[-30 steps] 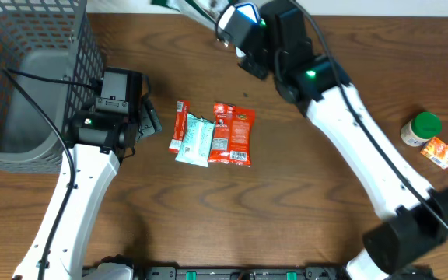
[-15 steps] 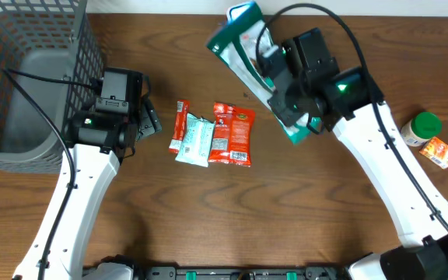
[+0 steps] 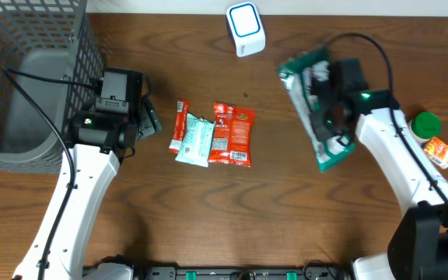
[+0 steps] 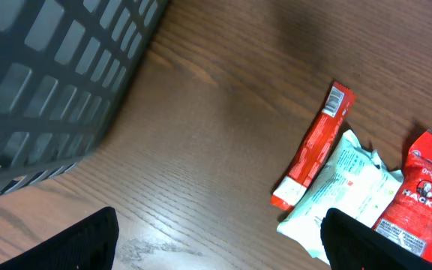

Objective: Scan the item barcode
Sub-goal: 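Carry the glove packet right and lay it down near the jar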

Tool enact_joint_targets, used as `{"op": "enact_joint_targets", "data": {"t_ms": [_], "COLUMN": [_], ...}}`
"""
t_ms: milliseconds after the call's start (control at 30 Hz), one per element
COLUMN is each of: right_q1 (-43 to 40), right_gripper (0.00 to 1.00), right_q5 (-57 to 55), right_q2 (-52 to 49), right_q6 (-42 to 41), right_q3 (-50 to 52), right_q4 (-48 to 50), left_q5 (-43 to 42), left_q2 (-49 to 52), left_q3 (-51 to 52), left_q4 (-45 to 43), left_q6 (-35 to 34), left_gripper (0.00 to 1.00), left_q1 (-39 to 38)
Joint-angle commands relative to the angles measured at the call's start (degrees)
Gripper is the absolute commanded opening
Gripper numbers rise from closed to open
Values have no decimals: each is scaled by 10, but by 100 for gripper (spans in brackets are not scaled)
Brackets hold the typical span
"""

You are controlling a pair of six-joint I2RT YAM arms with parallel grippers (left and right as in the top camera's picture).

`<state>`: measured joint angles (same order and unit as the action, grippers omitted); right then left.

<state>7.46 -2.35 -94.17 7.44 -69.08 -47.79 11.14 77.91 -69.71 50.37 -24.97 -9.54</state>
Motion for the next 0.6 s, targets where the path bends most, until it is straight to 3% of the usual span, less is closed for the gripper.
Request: {"op": "enact_joint_targets", "data": {"t_ms": [0, 167, 300, 500, 567], "right_q1": [-48, -103, -112, -112, -112], "right_gripper": [4, 9, 33, 89, 99], "right_q5": [-1, -1, -1, -7, -13], "right_q2": [-1, -1, -1, -1, -1], "right_q6": [-12, -12, -12, -12, -12], "right_q3": [48, 103, 108, 108, 108], "right_q4": [42, 113, 118, 118, 118], "left_q5": [12, 12, 12, 12, 12], "left_q2": [2, 2, 2, 2, 2], "left_q3": [3, 3, 3, 3, 3], "left_q4": [2, 2, 2, 2, 2], "left_q6": [9, 10, 10, 10, 9], "left_gripper": [87, 87, 87, 87, 87], "left_q1": [2, 2, 2, 2, 2]}}
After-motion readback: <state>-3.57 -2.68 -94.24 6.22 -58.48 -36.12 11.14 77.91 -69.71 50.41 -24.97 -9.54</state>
